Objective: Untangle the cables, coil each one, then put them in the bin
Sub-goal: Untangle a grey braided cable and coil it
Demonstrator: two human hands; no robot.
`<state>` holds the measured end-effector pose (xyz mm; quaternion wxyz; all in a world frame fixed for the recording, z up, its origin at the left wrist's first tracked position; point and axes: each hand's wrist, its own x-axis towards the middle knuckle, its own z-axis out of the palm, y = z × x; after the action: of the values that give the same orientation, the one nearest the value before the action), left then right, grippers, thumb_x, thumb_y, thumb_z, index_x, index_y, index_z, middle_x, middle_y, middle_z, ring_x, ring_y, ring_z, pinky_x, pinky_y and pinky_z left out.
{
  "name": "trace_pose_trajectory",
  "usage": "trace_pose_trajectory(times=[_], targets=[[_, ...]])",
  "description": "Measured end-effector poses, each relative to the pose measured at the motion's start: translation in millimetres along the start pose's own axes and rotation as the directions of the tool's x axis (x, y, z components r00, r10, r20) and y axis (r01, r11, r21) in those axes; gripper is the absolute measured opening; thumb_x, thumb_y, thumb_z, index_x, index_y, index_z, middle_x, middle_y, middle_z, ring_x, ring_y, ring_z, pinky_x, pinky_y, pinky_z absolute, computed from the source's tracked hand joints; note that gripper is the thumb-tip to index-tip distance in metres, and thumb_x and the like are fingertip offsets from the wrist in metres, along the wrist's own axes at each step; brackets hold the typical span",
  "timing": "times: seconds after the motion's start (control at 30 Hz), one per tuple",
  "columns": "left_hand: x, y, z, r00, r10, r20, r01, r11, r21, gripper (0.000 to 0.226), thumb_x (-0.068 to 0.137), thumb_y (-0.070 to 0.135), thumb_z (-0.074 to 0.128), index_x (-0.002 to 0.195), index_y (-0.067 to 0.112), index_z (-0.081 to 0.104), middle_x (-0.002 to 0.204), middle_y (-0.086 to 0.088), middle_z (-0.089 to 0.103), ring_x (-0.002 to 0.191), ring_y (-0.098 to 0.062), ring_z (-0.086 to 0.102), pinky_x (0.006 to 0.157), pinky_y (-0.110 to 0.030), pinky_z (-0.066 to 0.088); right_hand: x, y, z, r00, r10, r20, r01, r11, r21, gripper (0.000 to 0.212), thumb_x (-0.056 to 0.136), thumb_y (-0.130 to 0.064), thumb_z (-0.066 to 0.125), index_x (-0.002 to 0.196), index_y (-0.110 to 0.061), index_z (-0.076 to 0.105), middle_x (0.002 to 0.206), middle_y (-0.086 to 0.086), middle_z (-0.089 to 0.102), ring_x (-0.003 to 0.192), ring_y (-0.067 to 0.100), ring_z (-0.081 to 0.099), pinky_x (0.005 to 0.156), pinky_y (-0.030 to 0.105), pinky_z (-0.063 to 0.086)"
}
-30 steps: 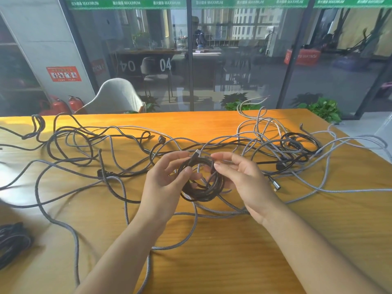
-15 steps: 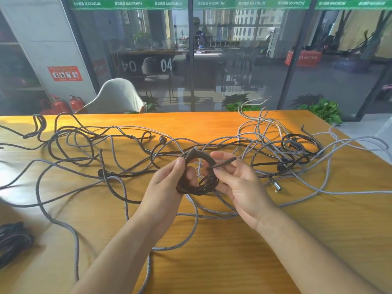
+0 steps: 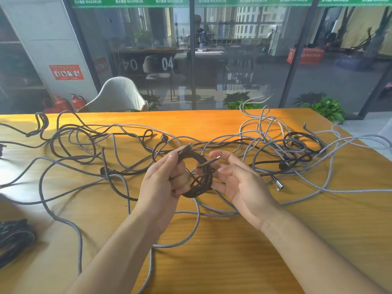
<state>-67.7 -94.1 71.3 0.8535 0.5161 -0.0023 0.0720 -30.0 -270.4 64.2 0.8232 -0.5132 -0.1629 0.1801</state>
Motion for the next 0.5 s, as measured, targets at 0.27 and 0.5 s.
trace_pose_trajectory(times=[0.27, 0.5], targets=[[-3, -4, 4, 0.998, 0.065, 0.026, -0.068, 0.988, 0.141, 0.037, 0.111, 0.025, 0.042, 0.110, 0.022, 0.079, 0.074, -0.002, 0.018, 0.057, -0.012, 0.020, 0.052, -0.024, 0.019, -2, 8, -3, 0.994, -0.064, 0.083, 0.079, 0.980, -0.185, 0.062, 0.085, 0.003, 0.075, 0.139, -0.018, 0.054, 0.131, 0.021, 0.064, 0.119, 0.028, 0.065, 0.103, 0.041, 0.053], [-3, -14, 10, 0.997, 0.059, 0.041, -0.066, 0.973, 0.223, 0.034, 0.112, 0.026, 0.042, 0.126, 0.014, 0.070, 0.069, 0.003, 0.024, 0.058, -0.013, 0.020, 0.051, -0.024, 0.023, 0, 15, 8, 0.896, -0.346, -0.279, 0.194, 0.869, -0.455, 0.015, 0.091, -0.027, 0.077, 0.099, -0.014, 0.075, 0.091, 0.001, 0.078, 0.091, 0.019, 0.075, 0.087, 0.030, 0.058]])
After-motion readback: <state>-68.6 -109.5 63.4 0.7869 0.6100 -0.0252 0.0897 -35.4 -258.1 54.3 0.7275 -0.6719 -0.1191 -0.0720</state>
